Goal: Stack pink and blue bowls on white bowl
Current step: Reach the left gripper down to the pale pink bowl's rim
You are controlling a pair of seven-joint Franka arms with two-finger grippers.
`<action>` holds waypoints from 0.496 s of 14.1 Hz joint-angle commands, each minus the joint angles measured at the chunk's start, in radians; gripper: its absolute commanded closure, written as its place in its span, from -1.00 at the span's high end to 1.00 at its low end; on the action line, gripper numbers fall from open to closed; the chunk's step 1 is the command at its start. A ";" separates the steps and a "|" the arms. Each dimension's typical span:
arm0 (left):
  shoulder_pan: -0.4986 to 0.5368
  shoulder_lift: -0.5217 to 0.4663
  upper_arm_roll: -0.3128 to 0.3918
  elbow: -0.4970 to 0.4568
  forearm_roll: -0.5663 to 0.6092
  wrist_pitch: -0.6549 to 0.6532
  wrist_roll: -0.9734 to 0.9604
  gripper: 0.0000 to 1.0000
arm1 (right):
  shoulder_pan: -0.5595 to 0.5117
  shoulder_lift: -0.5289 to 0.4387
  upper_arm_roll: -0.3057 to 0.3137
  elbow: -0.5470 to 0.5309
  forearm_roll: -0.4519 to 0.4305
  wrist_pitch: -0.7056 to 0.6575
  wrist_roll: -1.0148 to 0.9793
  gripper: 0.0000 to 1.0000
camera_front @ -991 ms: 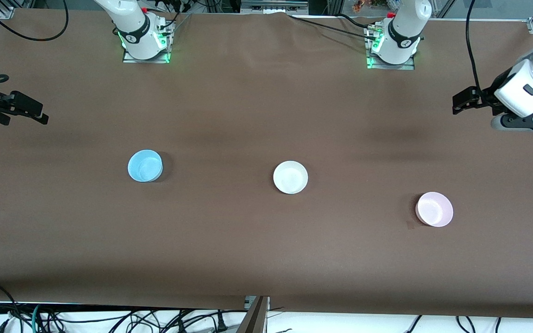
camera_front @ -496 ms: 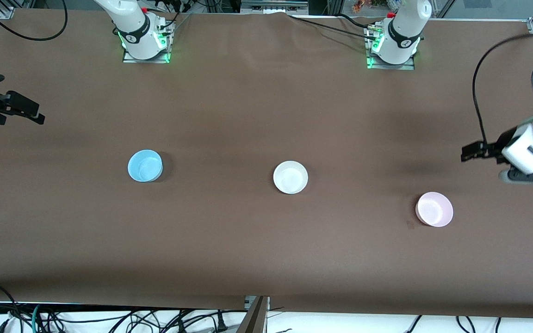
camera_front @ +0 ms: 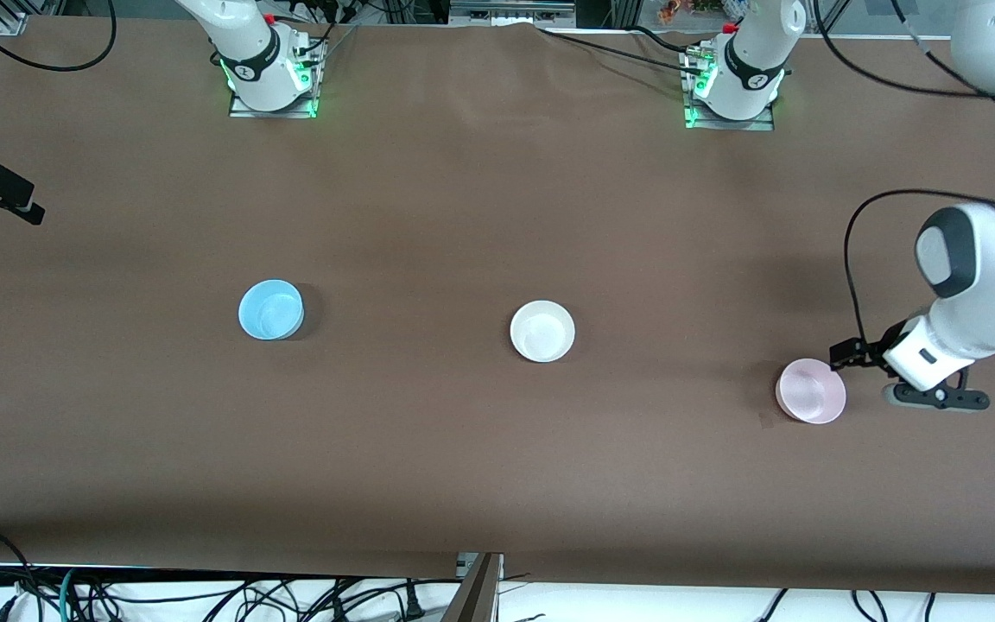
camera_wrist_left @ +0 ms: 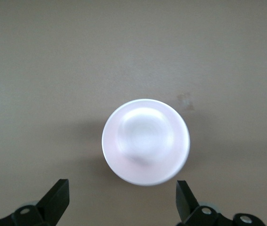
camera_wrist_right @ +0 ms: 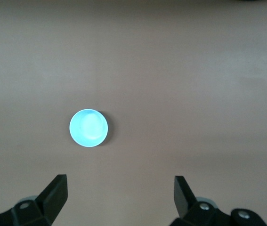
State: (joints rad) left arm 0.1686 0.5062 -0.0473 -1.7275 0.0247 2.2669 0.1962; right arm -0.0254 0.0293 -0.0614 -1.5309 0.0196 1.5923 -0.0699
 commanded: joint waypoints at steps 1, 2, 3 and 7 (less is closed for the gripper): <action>0.028 0.070 -0.006 0.023 0.000 0.042 0.068 1.00 | -0.005 -0.002 0.011 0.015 0.022 -0.058 -0.008 1.00; 0.028 0.086 -0.008 0.023 -0.002 0.045 0.065 1.00 | -0.004 0.000 0.014 0.015 0.028 -0.098 -0.001 1.00; 0.026 0.098 -0.008 0.025 -0.002 0.049 0.065 1.00 | -0.001 0.001 0.015 0.014 0.033 -0.127 -0.002 1.00; 0.032 0.176 -0.006 0.052 -0.002 0.107 0.069 0.75 | 0.004 0.020 0.017 0.015 0.077 -0.175 -0.007 1.00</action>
State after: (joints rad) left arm 0.1901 0.6358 -0.0484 -1.7148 0.0247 2.3439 0.2404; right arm -0.0230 0.0429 -0.0482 -1.5309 0.0768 1.4453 -0.0699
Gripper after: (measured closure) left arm 0.048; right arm 0.000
